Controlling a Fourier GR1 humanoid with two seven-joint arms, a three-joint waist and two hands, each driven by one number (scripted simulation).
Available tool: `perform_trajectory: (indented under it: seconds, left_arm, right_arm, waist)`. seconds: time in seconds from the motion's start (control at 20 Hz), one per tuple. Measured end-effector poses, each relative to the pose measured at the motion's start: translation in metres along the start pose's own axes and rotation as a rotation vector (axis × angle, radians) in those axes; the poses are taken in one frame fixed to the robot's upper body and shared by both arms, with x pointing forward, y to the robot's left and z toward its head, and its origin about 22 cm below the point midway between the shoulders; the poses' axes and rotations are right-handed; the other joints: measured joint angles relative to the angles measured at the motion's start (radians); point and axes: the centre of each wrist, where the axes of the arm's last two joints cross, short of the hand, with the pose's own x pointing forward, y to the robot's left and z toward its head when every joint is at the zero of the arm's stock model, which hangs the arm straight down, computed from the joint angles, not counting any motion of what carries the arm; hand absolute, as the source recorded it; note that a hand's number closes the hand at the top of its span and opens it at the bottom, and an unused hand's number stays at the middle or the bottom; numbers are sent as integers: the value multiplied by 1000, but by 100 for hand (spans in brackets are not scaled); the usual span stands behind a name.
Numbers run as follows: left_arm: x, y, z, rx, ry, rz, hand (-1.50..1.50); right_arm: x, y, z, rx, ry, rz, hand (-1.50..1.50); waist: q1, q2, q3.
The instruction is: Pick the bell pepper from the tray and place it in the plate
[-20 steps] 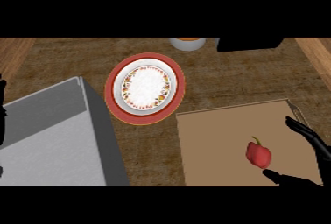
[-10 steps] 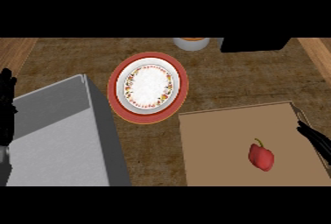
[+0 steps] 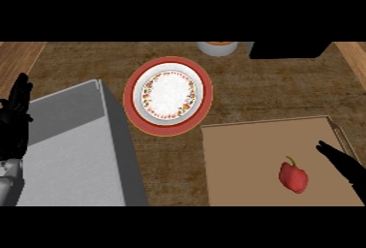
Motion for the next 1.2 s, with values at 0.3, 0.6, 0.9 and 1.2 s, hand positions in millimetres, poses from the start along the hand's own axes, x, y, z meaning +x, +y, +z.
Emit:
perform_trajectory:
  seconds: [0.3,0.6,0.9,1.2]
  left_arm:
    - [0,-9,0,-31,13,-11,0]
    - [1,-16,1,-51,15,-14,0]
    - [3,-23,3,-72,27,-3,0]
    - [2,-27,3,-75,35,11,0]
  right_arm:
    - [14,0,-8,46,50,12,-150]
    - [26,8,-16,84,71,27,-150]
    - [31,11,-21,100,87,27,-150]
    - [32,23,-27,111,100,21,-150]
  waist:
    - [8,-1,0]
    - [15,-2,-1]
    - [18,-3,1]
    - [20,-2,1]
